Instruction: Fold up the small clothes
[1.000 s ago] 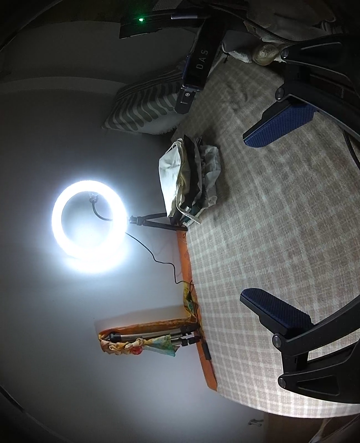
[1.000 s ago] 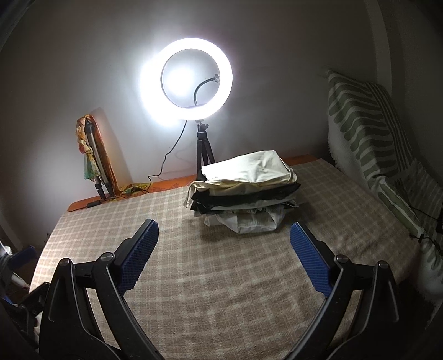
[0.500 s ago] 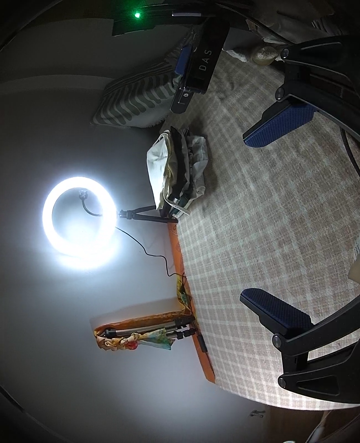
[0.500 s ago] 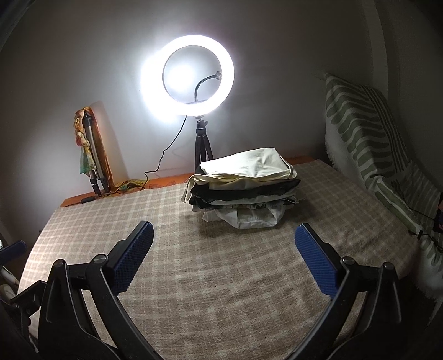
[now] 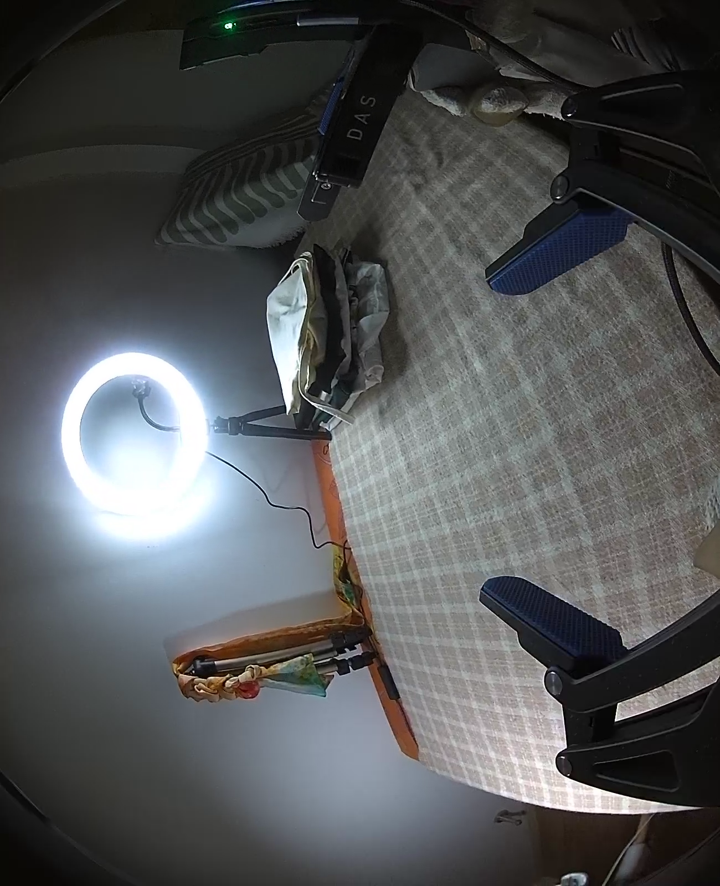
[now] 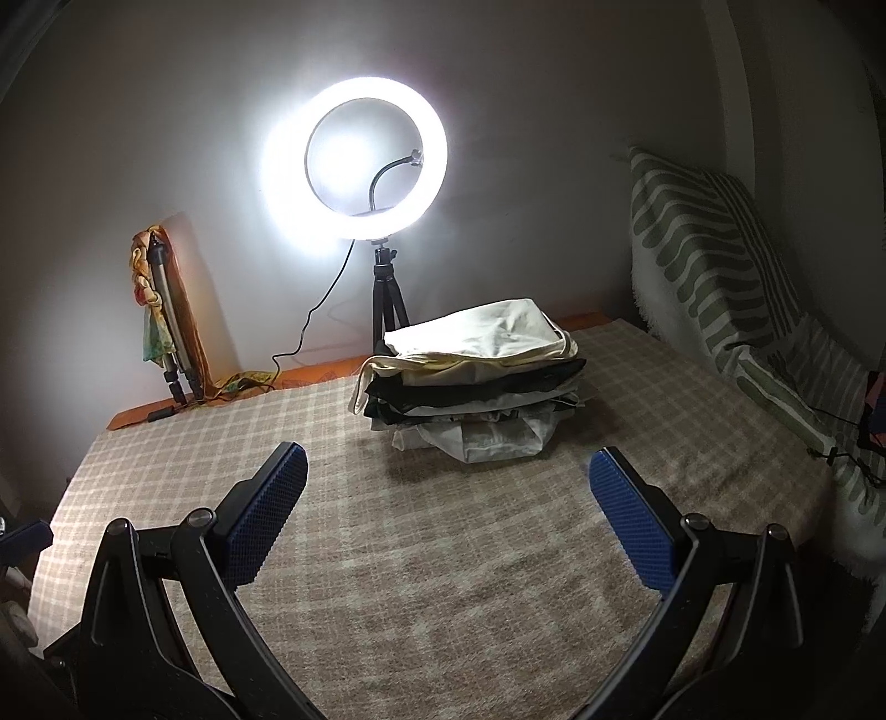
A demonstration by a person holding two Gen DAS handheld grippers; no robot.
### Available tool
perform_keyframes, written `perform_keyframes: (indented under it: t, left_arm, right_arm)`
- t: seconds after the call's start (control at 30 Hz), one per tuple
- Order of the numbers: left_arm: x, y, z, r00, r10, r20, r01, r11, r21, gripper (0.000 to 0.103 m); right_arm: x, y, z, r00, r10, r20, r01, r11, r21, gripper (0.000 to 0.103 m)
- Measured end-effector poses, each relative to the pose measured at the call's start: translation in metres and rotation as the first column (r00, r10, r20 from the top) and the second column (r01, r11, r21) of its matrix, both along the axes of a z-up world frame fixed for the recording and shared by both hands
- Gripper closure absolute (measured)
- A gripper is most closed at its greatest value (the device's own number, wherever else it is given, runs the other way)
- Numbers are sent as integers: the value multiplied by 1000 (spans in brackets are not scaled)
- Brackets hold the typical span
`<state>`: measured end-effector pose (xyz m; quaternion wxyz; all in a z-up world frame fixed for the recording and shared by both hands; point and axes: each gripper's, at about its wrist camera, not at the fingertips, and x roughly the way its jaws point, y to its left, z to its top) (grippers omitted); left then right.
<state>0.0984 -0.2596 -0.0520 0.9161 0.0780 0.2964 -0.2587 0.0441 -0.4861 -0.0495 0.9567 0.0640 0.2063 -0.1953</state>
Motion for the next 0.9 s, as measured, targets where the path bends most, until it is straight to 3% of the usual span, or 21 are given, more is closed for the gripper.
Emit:
perform_keyframes:
  t: [0.9]
  left_arm:
    - [1,1,-1,1000,4,-5,-4,1000,9,1]
  right_arm:
    - [6,5,-3,999,32,-6,-32,999,-5,0]
